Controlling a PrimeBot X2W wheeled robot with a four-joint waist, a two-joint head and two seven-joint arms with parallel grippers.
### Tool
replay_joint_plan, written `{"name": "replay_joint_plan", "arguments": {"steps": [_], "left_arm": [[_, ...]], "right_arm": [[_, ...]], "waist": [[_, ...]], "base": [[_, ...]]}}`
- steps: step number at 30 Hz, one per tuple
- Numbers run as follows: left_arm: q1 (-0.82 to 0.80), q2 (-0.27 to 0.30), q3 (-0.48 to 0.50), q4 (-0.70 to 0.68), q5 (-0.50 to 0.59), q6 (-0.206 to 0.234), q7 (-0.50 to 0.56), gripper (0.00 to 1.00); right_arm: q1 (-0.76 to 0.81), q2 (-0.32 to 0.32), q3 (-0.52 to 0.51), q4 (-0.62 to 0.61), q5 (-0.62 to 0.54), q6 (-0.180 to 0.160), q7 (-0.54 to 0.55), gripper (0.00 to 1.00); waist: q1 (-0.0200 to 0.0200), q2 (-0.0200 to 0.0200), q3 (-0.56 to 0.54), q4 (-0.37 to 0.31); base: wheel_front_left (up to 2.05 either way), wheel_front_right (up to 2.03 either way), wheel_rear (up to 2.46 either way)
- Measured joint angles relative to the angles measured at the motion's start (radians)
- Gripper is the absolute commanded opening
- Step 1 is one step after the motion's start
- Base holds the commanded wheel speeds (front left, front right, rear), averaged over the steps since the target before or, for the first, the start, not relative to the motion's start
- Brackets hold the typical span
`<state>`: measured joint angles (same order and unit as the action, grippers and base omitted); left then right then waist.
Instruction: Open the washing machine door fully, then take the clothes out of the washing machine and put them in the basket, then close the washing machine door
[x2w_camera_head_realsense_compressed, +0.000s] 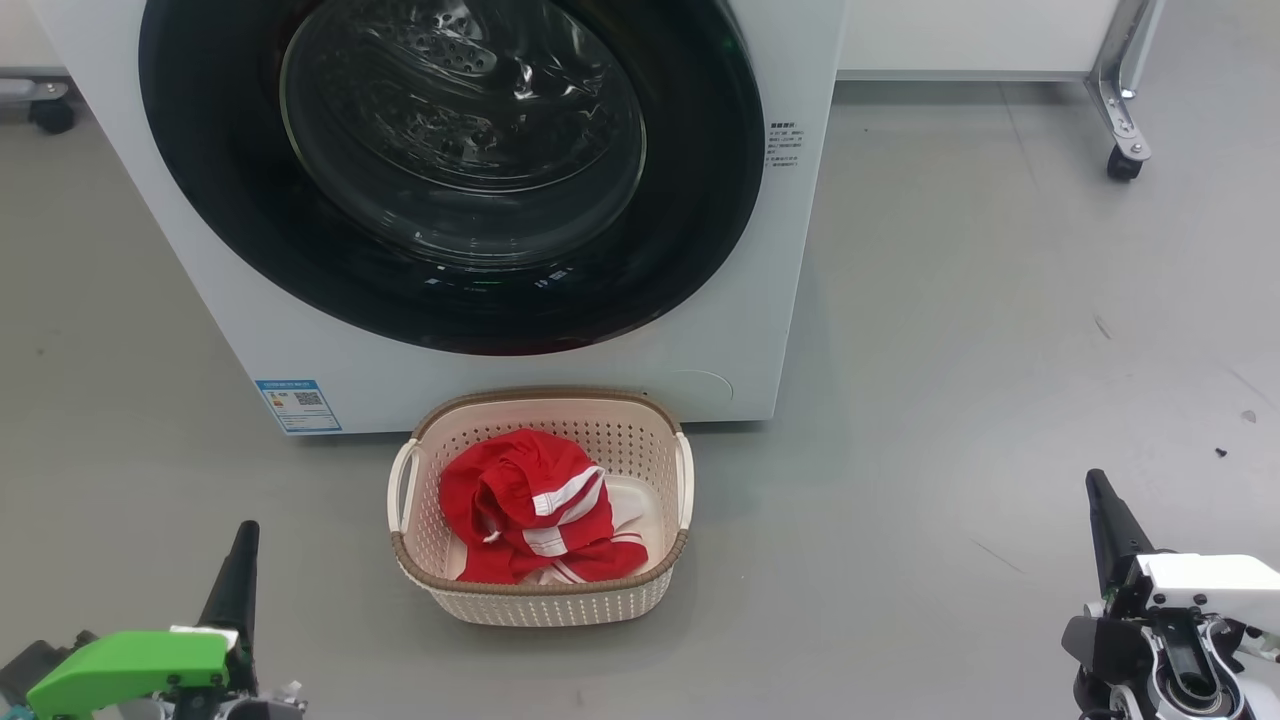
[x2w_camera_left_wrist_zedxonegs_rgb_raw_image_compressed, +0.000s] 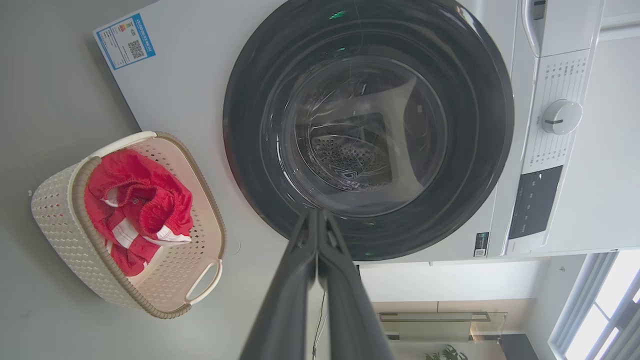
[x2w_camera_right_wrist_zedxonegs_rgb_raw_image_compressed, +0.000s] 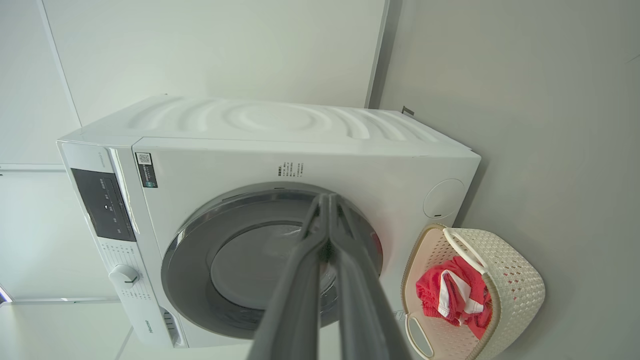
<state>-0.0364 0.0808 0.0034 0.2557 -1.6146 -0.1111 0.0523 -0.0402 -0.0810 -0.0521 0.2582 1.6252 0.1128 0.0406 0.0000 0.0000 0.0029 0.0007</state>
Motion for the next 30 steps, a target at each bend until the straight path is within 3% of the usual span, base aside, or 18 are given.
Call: {"name": "replay_joint_plan", "arguments": {"steps": [4,30], "left_arm": [[-0.011,-0.001,0.009,0.004,-0.04,-0.008,0.008,0.0],[-0.011,-0.001,0.015,0.019,-0.04,-0.009,0.008,0.0]], "right_arm": [[-0.007,-0.001,-0.005,0.007,0.038,0.0,0.007,0.0],[-0.014,-0.004,-0.007,0.013,0.038,0.002,0.008,0.0]], "waist": [[0.0,0.0,0.0,-0.001],[0.0,0.0,0.0,-0.001]], "base": [[0.0,0.0,0.0],[0.0,0.0,0.0]]}}
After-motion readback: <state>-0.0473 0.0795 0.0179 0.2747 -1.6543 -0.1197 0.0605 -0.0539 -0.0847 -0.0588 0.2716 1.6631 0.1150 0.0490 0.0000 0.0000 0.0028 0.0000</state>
